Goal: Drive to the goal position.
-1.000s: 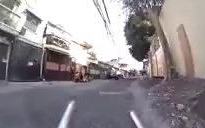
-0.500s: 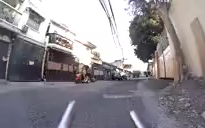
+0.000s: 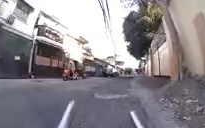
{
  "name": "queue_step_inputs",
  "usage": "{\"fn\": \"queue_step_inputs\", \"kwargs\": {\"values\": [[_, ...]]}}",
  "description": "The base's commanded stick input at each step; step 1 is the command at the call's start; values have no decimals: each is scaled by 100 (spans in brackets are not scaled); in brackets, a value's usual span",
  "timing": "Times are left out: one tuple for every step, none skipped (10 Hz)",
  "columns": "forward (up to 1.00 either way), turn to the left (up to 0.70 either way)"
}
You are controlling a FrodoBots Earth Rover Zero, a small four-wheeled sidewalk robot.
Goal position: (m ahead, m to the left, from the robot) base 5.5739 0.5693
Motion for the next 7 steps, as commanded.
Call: {"fn": "queue_step_inputs", "kwargs": {"values": [[85, -34], [85, -34], [85, -34], [85, -34], [85, -34], [85, -34], [85, -31]]}}
